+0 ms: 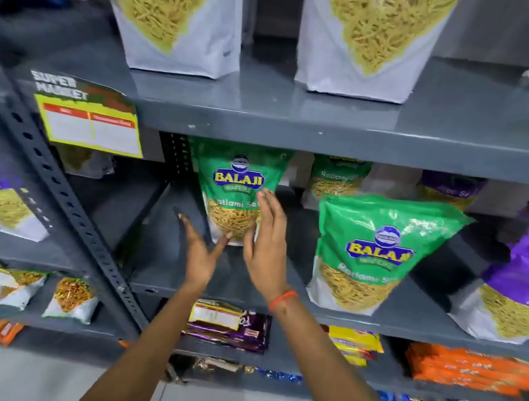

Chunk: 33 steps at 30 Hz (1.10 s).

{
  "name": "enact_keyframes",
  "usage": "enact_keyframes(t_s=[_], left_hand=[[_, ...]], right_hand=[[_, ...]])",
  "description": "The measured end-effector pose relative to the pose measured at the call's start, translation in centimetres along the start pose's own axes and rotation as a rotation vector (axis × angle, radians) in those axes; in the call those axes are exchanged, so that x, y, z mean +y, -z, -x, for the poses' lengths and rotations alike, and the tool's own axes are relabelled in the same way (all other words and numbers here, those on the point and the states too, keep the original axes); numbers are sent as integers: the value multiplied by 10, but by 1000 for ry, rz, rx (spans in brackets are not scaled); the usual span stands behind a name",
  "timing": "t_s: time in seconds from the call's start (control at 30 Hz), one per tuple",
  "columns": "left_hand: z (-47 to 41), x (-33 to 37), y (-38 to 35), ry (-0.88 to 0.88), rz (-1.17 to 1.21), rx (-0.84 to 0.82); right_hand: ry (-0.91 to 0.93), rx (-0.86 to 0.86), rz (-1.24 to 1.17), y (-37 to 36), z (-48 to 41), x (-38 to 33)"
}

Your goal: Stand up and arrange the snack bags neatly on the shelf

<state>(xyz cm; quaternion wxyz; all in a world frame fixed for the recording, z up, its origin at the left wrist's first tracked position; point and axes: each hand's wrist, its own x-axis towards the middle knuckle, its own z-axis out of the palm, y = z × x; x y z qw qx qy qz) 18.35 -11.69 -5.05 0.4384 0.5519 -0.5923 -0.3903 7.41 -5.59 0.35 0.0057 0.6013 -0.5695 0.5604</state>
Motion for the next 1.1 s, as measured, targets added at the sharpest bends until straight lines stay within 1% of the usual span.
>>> enact_keyframes(t_s=[0.07,0.1,0.13,0.17,0.2,0.23,0.33,0.43,0.57,0.73,0.83,0.9,1.03,1.07,1.1], left_hand=[[-24,-10,5,48,81,-126],[-33,-14,7,59,126,-172],[-41,-15,8,74,148,-213],[-46,-18,10,91,158,-246],[-49,-20,10,103,155,-262],[-50,-22,11,110,154,-266],[-38,-22,16,104,161,-293],[-14,-35,33,84,148,-320],[19,-53,53,51,135,-363],[32,-44,61,53,100,-383],[38,-34,63,73,36,-396],[44,-24,63,94,-61,-369],[73,10,50,117,-645,-229],[81,29,44,161,-741,-224],[89,46,37,161,-784,-238]], right_hand=[[-303,-37,-3,-21,-11,23],[-459,-94,-23,-28,-15,37],[-603,-187,-74,-31,-18,50],[-713,-301,-152,-33,-18,61],[-779,-401,-220,-34,-18,71],[-806,-456,-257,-35,-16,76],[-806,-429,-268,-26,-5,79],[-752,-417,-305,-17,25,69],[-687,-406,-256,-11,66,54],[-698,-376,-232,-12,76,43],[-693,-417,-165,-7,73,34],[-672,-482,-75,-1,67,28],[-565,-691,283,21,56,13],[-563,-734,332,33,49,4],[-541,-783,356,42,43,-2]])
